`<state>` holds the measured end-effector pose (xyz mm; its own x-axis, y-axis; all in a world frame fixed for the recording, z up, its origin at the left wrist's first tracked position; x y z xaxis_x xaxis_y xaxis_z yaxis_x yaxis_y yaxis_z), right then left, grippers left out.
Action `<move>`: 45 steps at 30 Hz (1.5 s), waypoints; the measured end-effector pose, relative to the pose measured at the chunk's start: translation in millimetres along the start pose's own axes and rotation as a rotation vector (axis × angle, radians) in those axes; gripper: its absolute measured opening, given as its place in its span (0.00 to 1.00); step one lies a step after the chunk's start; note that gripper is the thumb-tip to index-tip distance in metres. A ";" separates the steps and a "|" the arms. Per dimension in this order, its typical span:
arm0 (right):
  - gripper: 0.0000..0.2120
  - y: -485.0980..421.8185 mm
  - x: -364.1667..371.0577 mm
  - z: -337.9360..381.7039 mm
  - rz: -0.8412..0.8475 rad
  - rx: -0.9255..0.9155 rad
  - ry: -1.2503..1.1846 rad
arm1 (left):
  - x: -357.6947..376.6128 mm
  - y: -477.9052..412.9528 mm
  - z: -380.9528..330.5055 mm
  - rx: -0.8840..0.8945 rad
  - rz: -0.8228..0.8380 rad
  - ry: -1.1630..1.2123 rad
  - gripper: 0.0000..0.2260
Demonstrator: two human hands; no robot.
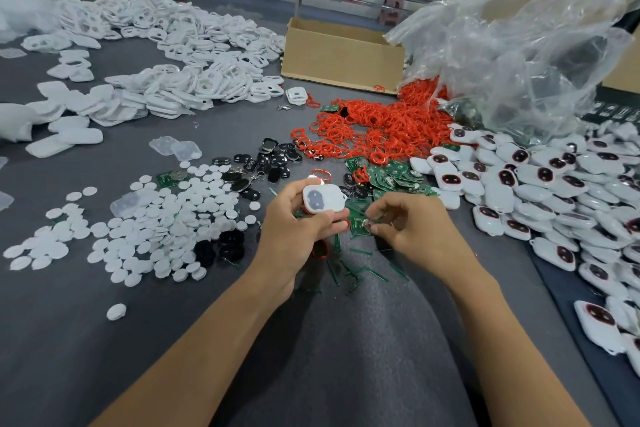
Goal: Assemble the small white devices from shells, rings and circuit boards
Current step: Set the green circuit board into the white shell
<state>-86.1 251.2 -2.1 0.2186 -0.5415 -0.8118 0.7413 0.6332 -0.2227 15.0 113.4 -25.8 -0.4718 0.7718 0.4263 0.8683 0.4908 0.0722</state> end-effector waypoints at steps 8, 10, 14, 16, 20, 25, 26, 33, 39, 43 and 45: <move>0.07 -2.1 1.9 -0.5 -0.021 -0.054 0.141 | 1.8 1.5 1.6 0.002 0.034 -0.048 0.18; 0.06 -1.2 3.2 1.0 -0.021 -0.082 0.164 | 2.4 1.9 1.5 0.003 0.038 -0.049 0.18; 0.04 0.4 -6.3 5.4 -0.098 -0.110 0.157 | 3.0 1.8 1.8 -0.008 0.050 -0.042 0.18; 0.03 2.8 -19.0 11.2 -0.203 -0.149 0.079 | 3.1 2.0 2.6 -0.020 0.060 -0.055 0.19; 0.05 9.7 -24.2 35.7 -0.258 -0.306 -0.031 | 7.1 4.1 5.5 -0.058 0.107 -0.102 0.19; 0.06 9.5 -10.0 47.5 -0.168 -0.363 0.016 | 10.1 5.7 7.1 -0.056 0.151 -0.155 0.19; 0.06 9.3 -9.1 47.4 -0.163 -0.361 0.023 | 10.2 5.9 7.1 -0.053 0.157 -0.164 0.19; 0.07 9.4 -7.1 49.8 -0.171 -0.362 0.024 | 10.7 5.6 6.7 -0.043 0.164 -0.188 0.19; 0.07 8.4 -6.5 50.1 -0.159 -0.344 0.020 | 11.7 6.7 4.7 -0.042 0.159 -0.185 0.19; 0.07 8.0 -5.7 49.2 -0.152 -0.324 0.014 | 11.2 6.9 4.2 -0.041 0.152 -0.188 0.19; 0.07 7.8 -4.8 49.4 -0.145 -0.317 0.013 | 10.4 6.7 4.6 -0.044 0.146 -0.189 0.19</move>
<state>-50.0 231.5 26.7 0.1158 -0.6321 -0.7662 0.5294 0.6919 -0.4909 15.2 126.6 -25.0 -0.3572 0.8975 0.2588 0.9334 0.3533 0.0631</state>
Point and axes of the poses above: each hand's wrist, its own y-axis away from the middle knuckle, its own x-axis out of the palm, z = x × y, the point moved 5 cm from there along -y, towards the middle knuckle
